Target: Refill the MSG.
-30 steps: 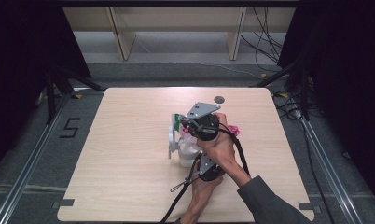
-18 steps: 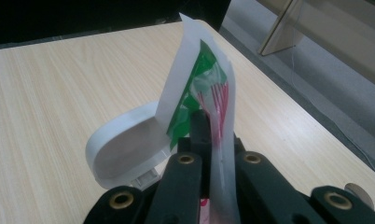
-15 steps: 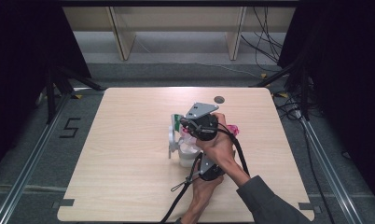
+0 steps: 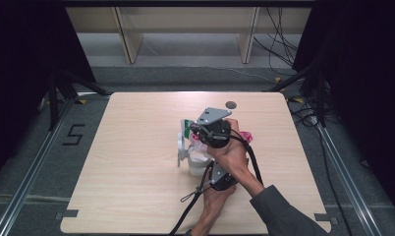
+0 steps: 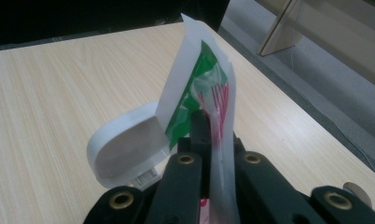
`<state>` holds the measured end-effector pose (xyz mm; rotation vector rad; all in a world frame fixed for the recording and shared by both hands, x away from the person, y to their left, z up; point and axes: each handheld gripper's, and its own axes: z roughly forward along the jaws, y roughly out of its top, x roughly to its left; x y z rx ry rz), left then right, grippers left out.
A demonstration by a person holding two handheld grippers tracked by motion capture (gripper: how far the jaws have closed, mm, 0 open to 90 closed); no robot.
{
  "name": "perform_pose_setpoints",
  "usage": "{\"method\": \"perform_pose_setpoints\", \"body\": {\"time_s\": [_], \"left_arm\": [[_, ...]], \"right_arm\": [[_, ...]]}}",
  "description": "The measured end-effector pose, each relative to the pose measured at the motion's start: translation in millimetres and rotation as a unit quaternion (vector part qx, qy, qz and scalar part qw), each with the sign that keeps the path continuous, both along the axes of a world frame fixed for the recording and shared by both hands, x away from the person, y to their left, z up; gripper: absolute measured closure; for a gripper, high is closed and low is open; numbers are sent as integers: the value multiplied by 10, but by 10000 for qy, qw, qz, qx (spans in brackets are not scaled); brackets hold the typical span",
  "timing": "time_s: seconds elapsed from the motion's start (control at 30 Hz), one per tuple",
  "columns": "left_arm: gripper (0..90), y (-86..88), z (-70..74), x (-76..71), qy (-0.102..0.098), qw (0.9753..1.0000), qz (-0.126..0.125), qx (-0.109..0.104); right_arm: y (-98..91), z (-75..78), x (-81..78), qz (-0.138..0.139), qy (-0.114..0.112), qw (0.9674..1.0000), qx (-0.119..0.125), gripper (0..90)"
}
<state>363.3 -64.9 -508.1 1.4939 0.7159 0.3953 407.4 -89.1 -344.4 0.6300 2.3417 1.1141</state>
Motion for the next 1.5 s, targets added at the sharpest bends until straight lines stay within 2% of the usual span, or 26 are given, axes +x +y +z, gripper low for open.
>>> {"method": "perform_pose_setpoints", "body": {"time_s": [0.03, 0.1, 0.17, 0.2, 0.23, 0.27, 0.37, 0.5, 0.63, 0.67, 0.7, 0.73, 0.77, 0.8, 0.87, 0.97, 1.0, 1.07, 1.17, 1.23, 1.37, 1.43, 1.5], "left_arm": [[741, 31, -2, 6, -46, 9996, -54, 277], [741, 22, -5, 5, -41, 9998, -15, 210], [741, 39, -4, 4, -57, 9996, -50, 286], [742, 46, -3, -7, -47, 9996, 97, 262], [742, 10, -8, 3, -49, 10000, 36, 3], [742, 31, -12, 4, -48, 9998, -9, 217], [741, 32, -15, 2, -33, 9998, -17, 208], [741, 33, -16, -2, -39, 9997, -2, 220], [741, 37, -12, -1, -54, 9998, 3, 208], [741, 39, -12, -1, -57, 9997, 4, 221], [741, 38, -14, -1, -49, 9998, 0, 211], [741, 24, -16, -5, -23, 10000, 14, 89], [741, 19, -17, -5, -21, 10000, 14, 53], [741, 36, -17, -1, -42, 9998, -17, 193], [741, 53, -13, -1, -67, 9996, -47, 282], [741, 53, -14, 0, -68, 9996, -47, 272], [741, 34, -17, 1, -60, 9998, 18, 171], [741, 39, -13, 0, -58, 9998, -7, 179], [741, 54, -9, -3, -69, 9996, -50, 284], [741, 38, -13, -4, -55, 9998, -9, 184], [741, 47, -8, -2, -67, 9998, -5, 213], [741, 36, -16, -2, -44, 9998, -25, 179], [741, 40, -12, -4, -55, 9998, -21, 193]], "right_arm": [[15, -19, -4, -22, -13, 10000, -26, 900], [24, -23, -7, -13, -2, 10000, -53, 900], [19, -16, -6, 1, 19, 10000, -45, 900], [10, -8, -5, -2, 12, 10000, 22, 900], [14, -10, -11, -12, 9, 10000, 45, 900], [19, -16, -12, -1, -19, 10000, 23, 900], [32, -33, -10, 45, -30, 10000, -84, 900], [25, -23, -14, 34, -18, 10000, -21, 900], [34, -31, -4, 66, -81, 9999, -76, 900], [32, -24, -13, 41, -12, 10000, -24, 900], [27, -27, -3, 64, -66, 10000, -29, 900], [27, -27, -3, 64, -66, 10000, -29, 900], [24, -26, -2, 47, -94, 9999, -51, 900], [37, -34, -6, 75, -55, 9999, -70, 900], [40, -30, -6, 65, -38, 10000, -44, 900], [31, -26, -8, 6, 1, 10000, 14, 900], [36, -31, -12, 7, -1, 10000, 19, 900], [42, -31, -7, 69, -66, 9999, -41, 900], [26, -15, -13, 24, 45, 10000, 9, 900], [40, -30, -15, 49, -20, 10000, -53, 900], [30, -13, -14, 57, 29, 10000, 54, 900], [40, -32, -18, 59, -25, 10000, -59, 900], [48, -36, -28, 14, -8, 10000, -44, 900]]}}
